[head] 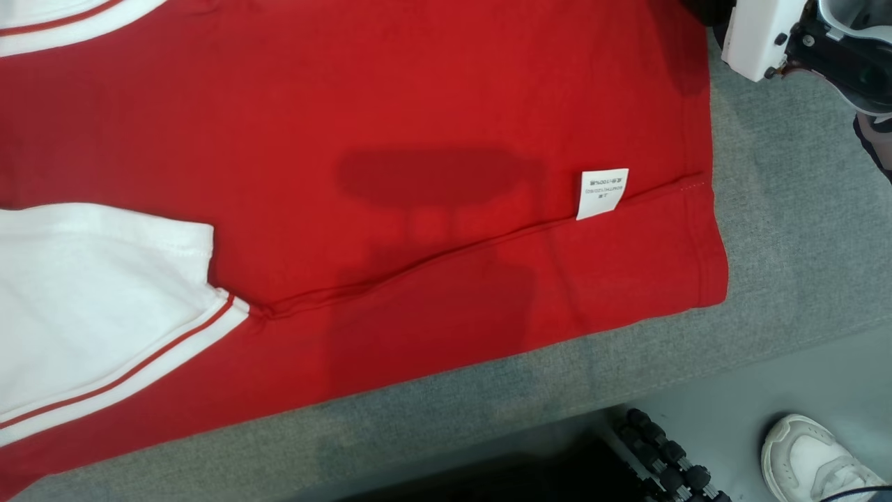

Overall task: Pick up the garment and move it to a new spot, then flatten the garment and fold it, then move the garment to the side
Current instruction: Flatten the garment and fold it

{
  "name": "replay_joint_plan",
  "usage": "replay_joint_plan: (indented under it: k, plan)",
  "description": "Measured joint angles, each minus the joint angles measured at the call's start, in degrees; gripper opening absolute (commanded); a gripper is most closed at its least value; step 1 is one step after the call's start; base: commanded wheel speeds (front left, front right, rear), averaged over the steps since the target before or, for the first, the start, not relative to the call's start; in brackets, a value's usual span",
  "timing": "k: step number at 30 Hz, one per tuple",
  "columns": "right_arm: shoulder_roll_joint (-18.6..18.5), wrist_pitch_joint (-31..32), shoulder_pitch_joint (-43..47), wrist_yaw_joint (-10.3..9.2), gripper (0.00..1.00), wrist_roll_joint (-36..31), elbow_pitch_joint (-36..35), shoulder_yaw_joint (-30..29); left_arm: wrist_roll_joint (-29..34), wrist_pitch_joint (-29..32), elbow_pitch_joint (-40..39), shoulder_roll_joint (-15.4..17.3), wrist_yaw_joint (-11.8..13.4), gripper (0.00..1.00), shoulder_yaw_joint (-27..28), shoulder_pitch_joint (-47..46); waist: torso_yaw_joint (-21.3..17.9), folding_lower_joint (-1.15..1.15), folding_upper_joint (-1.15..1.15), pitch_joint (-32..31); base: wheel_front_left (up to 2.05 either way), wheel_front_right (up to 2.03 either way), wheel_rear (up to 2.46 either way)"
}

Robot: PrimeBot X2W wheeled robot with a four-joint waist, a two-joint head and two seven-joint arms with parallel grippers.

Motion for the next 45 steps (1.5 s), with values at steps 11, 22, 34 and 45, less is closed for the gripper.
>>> replay_joint_plan:
  k: [11,22,34,45]
  plan:
    - [2.1,-2.3,-1.8,2.03,1.0,0.0,3.0,0.3,0.5,-1.4,5.2,0.2,-0.9,1.0,-0.5,-3.1,-2.4,0.0,0.0,1.2,0.0,0.0,0.0]
    - [2.3,-3.4,-2.9,2.98,0.13,0.0,6.8,0.4,-0.1,-1.4,8.7,-0.9,-1.9,0.0,-2.1,-4.6,-2.0,0.0,0.0,0.9,0.0,0.0,0.0]
    - [1.9,-3.9,-2.6,3.53,0.0,0.1,11.6,1.3,-1.8,-2.2,12.6,-3.8,-2.6,0.0,-4.1,-4.7,-0.5,0.0,0.0,-2.0,0.0,0.0,0.0]
    - [0.9,-6.9,0.2,4.17,0.0,-1.2,13.4,3.4,-4.0,-7.3,14.4,-6.4,-3.3,0.0,-4.8,-3.1,1.2,0.0,0.0,-6.3,0.0,0.0,0.0]
